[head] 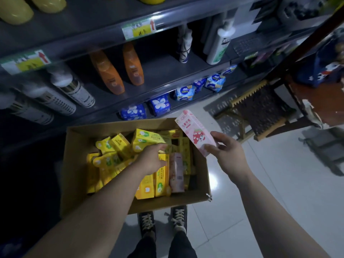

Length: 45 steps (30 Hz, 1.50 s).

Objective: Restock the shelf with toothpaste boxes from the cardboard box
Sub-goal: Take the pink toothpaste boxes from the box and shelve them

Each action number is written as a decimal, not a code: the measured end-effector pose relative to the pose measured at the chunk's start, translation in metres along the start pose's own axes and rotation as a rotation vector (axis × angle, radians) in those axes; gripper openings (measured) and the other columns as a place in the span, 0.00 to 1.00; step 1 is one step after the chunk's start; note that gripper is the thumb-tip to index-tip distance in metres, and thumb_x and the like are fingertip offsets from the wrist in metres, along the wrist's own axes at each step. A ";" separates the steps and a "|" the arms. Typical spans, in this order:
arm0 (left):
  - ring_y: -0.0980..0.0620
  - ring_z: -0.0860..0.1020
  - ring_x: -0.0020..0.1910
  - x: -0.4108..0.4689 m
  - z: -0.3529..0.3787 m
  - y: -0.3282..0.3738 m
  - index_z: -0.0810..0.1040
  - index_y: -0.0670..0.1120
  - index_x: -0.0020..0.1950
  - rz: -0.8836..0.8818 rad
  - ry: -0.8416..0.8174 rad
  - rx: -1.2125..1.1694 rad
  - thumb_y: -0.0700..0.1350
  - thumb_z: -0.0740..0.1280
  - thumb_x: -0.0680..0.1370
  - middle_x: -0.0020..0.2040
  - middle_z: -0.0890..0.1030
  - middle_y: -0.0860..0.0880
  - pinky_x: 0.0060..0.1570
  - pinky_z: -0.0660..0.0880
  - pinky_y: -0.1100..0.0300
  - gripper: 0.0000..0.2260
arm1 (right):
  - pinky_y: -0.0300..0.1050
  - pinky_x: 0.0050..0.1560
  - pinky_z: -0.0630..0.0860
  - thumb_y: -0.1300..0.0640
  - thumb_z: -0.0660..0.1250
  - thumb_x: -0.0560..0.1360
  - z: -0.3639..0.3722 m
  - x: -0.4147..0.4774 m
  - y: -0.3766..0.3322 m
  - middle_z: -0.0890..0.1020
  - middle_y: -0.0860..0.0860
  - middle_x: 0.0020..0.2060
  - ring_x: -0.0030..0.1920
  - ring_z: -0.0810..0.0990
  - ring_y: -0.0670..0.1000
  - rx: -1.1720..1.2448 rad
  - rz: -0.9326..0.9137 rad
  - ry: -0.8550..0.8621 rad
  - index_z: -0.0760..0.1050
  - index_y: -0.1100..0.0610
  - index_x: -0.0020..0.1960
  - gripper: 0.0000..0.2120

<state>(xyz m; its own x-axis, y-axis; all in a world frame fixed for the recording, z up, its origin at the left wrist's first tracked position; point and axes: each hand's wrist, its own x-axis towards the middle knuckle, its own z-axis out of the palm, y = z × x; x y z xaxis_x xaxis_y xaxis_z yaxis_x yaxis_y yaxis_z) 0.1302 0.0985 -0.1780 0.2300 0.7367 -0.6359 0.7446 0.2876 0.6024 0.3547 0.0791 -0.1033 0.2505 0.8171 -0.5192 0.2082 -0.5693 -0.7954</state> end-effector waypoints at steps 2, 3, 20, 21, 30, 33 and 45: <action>0.48 0.68 0.70 0.015 0.007 0.007 0.64 0.51 0.75 0.019 -0.081 0.162 0.40 0.73 0.73 0.73 0.67 0.47 0.64 0.69 0.58 0.33 | 0.34 0.39 0.77 0.63 0.74 0.71 -0.006 0.005 0.006 0.83 0.47 0.48 0.47 0.83 0.49 0.033 0.002 -0.002 0.76 0.54 0.59 0.18; 0.47 0.66 0.72 0.022 0.011 0.010 0.61 0.51 0.77 0.031 -0.121 0.238 0.40 0.73 0.73 0.75 0.64 0.46 0.65 0.67 0.59 0.35 | 0.37 0.41 0.78 0.63 0.74 0.71 -0.009 0.007 0.009 0.83 0.46 0.48 0.48 0.83 0.49 0.041 0.002 -0.005 0.76 0.53 0.58 0.18; 0.50 0.71 0.55 0.057 0.022 0.017 0.75 0.53 0.56 0.069 -0.255 0.401 0.39 0.79 0.64 0.57 0.70 0.50 0.47 0.73 0.58 0.25 | 0.35 0.44 0.79 0.65 0.73 0.72 -0.023 0.009 0.032 0.86 0.47 0.45 0.47 0.83 0.50 0.178 0.004 -0.040 0.79 0.58 0.58 0.15; 0.50 0.73 0.54 0.055 0.018 0.017 0.76 0.52 0.53 0.074 -0.259 0.356 0.39 0.80 0.63 0.57 0.73 0.50 0.45 0.75 0.58 0.23 | 0.34 0.43 0.79 0.65 0.73 0.72 -0.022 0.008 0.031 0.85 0.48 0.46 0.47 0.83 0.50 0.176 0.001 -0.039 0.78 0.59 0.58 0.15; 0.52 0.80 0.41 -0.018 -0.043 0.020 0.79 0.46 0.50 0.017 -0.019 -0.174 0.41 0.80 0.66 0.45 0.80 0.49 0.38 0.77 0.61 0.17 | 0.33 0.37 0.77 0.65 0.73 0.72 -0.010 -0.022 -0.008 0.83 0.46 0.47 0.41 0.82 0.43 0.163 -0.021 -0.047 0.78 0.60 0.59 0.16; 0.49 0.81 0.43 -0.058 -0.067 0.015 0.78 0.45 0.50 -0.013 0.080 -0.356 0.41 0.78 0.68 0.47 0.80 0.46 0.38 0.79 0.58 0.14 | 0.30 0.36 0.75 0.67 0.72 0.72 -0.003 -0.041 -0.032 0.83 0.46 0.46 0.39 0.81 0.42 0.167 -0.060 -0.060 0.79 0.56 0.54 0.13; 0.48 0.81 0.45 -0.233 -0.117 -0.006 0.81 0.47 0.45 -0.043 0.630 -0.818 0.40 0.78 0.67 0.45 0.83 0.48 0.48 0.77 0.50 0.10 | 0.41 0.42 0.80 0.71 0.71 0.71 0.043 -0.129 -0.134 0.84 0.49 0.40 0.40 0.83 0.47 0.175 -0.206 -0.269 0.78 0.57 0.52 0.14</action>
<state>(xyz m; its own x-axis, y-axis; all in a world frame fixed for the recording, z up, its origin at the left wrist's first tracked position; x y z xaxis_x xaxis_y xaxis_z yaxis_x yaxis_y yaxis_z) -0.0012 -0.0035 0.0225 -0.3320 0.8350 -0.4387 0.0368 0.4762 0.8786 0.2539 0.0541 0.0569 -0.0413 0.9207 -0.3882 0.0575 -0.3857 -0.9208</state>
